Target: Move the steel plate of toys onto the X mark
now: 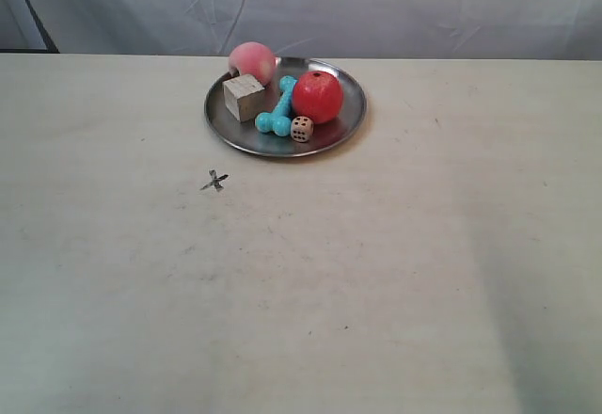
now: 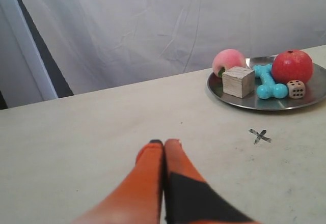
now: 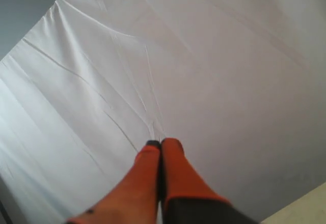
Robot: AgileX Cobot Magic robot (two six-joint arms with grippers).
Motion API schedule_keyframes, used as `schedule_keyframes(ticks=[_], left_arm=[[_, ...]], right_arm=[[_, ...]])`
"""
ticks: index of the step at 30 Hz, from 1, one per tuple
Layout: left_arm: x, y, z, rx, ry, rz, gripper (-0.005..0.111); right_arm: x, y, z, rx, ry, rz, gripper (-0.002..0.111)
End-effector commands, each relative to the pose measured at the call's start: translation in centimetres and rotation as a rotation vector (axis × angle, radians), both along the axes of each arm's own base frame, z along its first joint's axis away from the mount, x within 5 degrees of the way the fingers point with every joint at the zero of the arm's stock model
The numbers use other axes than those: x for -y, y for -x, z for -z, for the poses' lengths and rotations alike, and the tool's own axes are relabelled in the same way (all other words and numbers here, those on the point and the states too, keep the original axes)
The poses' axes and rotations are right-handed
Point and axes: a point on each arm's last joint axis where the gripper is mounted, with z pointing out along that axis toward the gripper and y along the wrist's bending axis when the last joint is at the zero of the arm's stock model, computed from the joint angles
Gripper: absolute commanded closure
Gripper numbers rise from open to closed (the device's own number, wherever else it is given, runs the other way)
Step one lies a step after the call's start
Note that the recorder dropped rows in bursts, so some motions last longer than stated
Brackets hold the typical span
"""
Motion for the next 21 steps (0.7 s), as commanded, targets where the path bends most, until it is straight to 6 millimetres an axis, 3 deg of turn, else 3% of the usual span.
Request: schedule_keyframes(ticks=[1,5,8,10,14,21], left_arm=[[-0.2,0.0,-0.4,0.079,-0.093,-0.007,0.106],[0.1,0.1,-2.5,0.336,-0.254,0.007,0.106],[1.4,1.6,-5.7,0.733,-0.401,0.085,0.106],[2.2,3.7,-8.2,1.051,-0.348,0.153,0.106],[2.3,8.3,-10.6,1.544,-0.125,0.287,0.106],[1.6,9.3,-12.4,1.619,-0.115,0.202,0.106]], right_arm=[[-0.2,0.0,0.2,-0.014,0.023,-0.011,0.108],[-0.4,-0.1,0.4,-0.047,0.029,-0.037,0.108],[-0.4,-0.1,0.5,-0.048,0.029,-0.037,0.108],[-0.4,-0.1,0.4,-0.047,0.026,-0.038,0.108],[-0.4,-0.2,0.1,-0.054,0.025,-0.045,0.108],[-1.1,-1.0,0.0,-0.167,0.039,-0.113,0.108]])
